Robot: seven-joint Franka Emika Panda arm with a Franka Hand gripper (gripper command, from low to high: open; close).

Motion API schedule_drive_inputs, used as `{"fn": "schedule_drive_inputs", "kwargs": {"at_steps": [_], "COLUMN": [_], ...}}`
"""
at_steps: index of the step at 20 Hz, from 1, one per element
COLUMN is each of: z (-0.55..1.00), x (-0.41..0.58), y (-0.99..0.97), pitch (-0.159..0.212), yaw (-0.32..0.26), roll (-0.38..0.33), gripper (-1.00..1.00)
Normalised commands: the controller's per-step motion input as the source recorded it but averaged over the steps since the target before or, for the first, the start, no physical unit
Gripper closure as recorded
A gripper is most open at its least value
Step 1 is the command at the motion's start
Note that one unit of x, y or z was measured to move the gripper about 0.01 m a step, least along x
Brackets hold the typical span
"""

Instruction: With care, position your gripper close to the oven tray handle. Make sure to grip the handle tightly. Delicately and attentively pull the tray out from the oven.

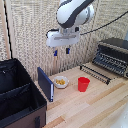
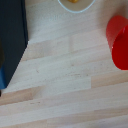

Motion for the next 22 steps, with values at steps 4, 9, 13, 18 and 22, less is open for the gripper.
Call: {"fn": "schedule_drive_inputs", "kwargs": {"at_steps": [4, 9, 13, 18, 22], "z": [0.00, 0.00, 0.00, 0.00, 0.00], "x": [-0.081, -0.084, -0.076, -0.001, 0.040], "y": [-0.29, -0.35, -0.34, -0.35, -0.34], "pitch": [-0.016, -0.011, -0.039, -0.041, -0.032], "yaw": [0.169, 0.153, 0.152, 0.149, 0.106], "roll": [-0.273, -0.272, -0.278, -0.275, -0.284], "gripper": [-1.00, -1.00, -1.00, -1.00, -1.00]}}
